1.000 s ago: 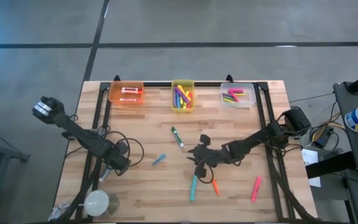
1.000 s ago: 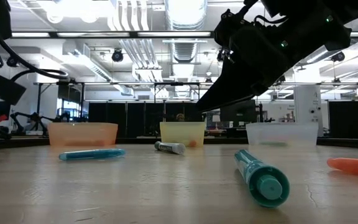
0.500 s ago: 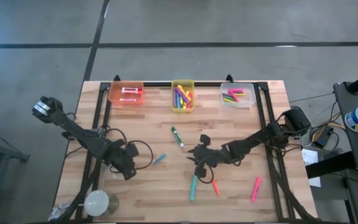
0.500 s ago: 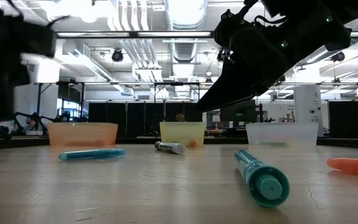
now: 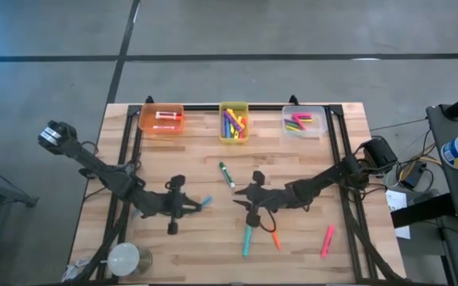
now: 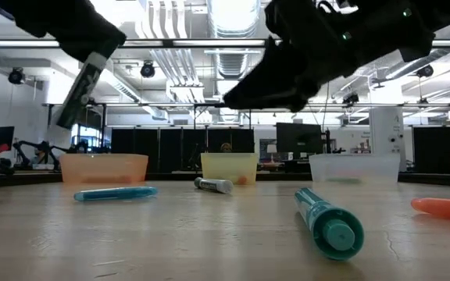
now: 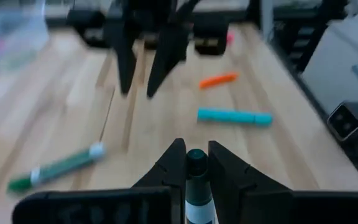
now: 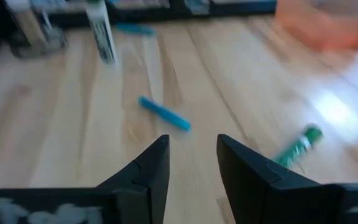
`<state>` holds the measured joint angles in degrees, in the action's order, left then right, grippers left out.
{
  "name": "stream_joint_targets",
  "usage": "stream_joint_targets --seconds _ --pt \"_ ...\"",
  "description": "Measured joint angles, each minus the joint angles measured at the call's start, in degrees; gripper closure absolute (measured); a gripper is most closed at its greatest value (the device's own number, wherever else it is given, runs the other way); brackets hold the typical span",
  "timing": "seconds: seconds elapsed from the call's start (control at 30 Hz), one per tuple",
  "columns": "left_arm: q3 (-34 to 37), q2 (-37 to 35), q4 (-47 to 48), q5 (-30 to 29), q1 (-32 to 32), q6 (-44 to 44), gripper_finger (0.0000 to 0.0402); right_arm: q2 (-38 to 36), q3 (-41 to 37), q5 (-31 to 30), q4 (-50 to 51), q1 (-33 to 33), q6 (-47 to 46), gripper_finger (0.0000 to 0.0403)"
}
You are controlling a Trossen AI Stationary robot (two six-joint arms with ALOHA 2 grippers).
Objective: Pick & Place Markers
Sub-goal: Put the left green marker pen into the orange bin
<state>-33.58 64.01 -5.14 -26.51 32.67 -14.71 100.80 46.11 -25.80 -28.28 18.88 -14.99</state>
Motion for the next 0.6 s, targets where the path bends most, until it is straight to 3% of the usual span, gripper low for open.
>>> stream_joint_targets --seconds 0.1,0.33,0.6 --pt "5.05 0.04 -11.81 1.67 -0.71 4.92 0.0360 2.26 -0.02 1.75 -6.20 -0.05 2.47 0.0263" --pt "15.27 -0.02 -34.83 11.60 -7.28 7.83 0.0360 9.09 1.98 5.89 -21.43 -0.57 6.50 0.0231" --pt "16.62 -0.31 -44.91 23.03 -15.51 10.08 0.0360 14.10 9.65 6.38 -24.46 -0.67 9.41 0.0196"
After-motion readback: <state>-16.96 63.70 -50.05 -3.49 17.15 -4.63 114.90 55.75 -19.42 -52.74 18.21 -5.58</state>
